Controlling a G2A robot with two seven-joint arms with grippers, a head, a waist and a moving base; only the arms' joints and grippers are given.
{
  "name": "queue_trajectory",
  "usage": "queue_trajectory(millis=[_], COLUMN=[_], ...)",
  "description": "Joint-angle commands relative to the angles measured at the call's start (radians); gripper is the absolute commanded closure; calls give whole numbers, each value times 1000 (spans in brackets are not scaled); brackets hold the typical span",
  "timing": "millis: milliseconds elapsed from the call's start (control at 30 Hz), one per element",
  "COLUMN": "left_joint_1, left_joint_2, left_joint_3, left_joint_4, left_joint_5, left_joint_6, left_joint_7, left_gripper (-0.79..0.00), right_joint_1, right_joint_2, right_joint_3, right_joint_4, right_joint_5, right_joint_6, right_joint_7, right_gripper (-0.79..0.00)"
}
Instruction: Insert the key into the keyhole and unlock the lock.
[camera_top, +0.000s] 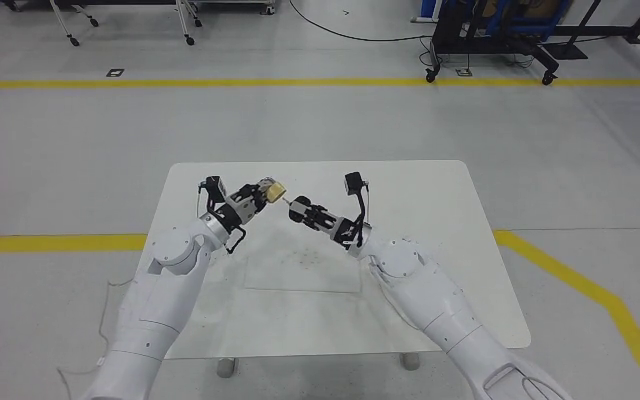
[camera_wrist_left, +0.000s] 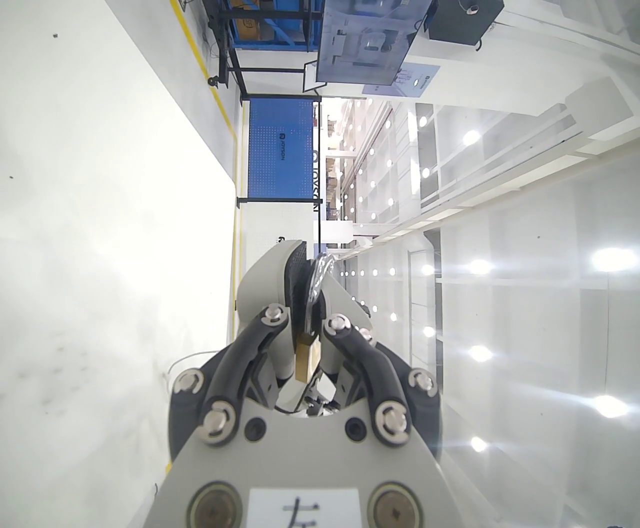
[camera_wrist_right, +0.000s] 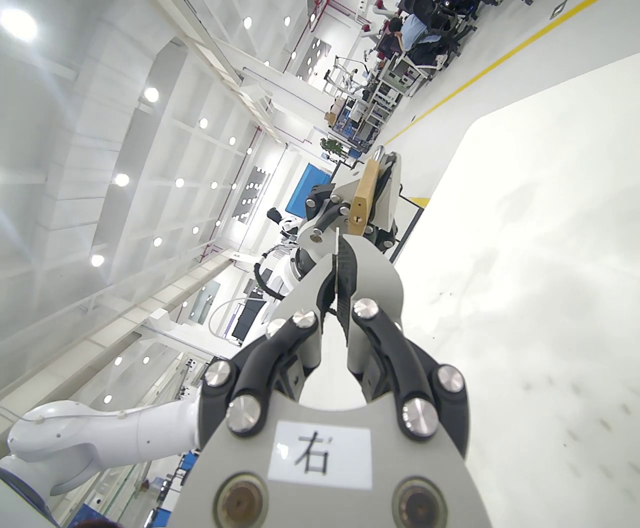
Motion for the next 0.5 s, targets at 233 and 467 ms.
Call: queue_trajectory(millis=[233,467], left_joint_1=[6,5], left_joint_2=[0,0], left_joint_3=[3,6], left_joint_4=[-16,-18], left_joint_5=[32,54], left_joint_6=[2,-6], left_joint_7=[10,1], left_gripper=[0,0], right_joint_1=[13,29], right_joint_2=[-7,-14], right_joint_3=[0,-3], right_joint_4=[29,58], right_joint_5=[46,62], right_joint_6=[27,30], right_joint_7=[40,41], right_gripper=[0,0])
